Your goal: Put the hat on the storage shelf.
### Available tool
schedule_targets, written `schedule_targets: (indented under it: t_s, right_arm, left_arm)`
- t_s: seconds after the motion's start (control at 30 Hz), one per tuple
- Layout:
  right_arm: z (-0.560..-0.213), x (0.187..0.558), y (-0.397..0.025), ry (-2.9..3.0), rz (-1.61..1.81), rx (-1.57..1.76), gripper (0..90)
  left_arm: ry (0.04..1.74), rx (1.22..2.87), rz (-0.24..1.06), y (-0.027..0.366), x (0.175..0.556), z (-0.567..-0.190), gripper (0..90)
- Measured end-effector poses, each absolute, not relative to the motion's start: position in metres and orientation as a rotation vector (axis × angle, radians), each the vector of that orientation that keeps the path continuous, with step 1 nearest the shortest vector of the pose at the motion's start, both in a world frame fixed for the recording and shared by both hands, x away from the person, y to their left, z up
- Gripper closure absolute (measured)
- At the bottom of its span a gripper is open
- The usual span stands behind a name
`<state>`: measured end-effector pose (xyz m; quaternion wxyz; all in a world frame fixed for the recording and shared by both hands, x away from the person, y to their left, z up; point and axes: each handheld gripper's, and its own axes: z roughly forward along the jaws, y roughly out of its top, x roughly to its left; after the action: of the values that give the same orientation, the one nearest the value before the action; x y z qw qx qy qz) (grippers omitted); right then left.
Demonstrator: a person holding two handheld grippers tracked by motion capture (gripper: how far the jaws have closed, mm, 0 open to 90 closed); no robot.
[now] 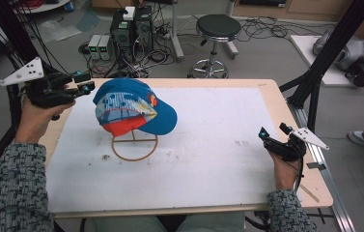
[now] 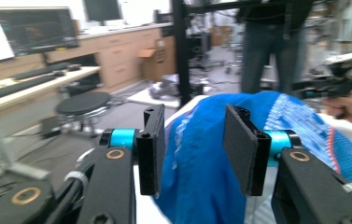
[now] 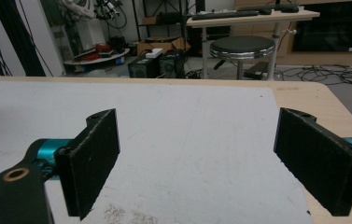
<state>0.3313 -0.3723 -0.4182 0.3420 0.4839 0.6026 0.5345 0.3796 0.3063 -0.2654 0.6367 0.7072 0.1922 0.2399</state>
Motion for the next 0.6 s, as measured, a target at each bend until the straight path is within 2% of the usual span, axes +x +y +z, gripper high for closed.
schedule_targets:
  t_s: [0.1,0.23,0.6]
  right_arm:
    - [-0.418,0.331,-0.372,1.563,1.392,1.253,13.4]
    - [-0.418,0.331,-0.372,1.562,1.395,1.253,13.5]
    - [-0.416,0.328,-0.373,1.564,1.392,1.253,13.4]
  left_arm:
    - [0.484,1.613,0.586,0.311,0.374,-0.270,54.8]
    - [0.595,1.598,0.618,0.318,0.368,-0.280,45.3]
    - [0.849,1.570,0.812,0.323,0.351,-0.313,37.2]
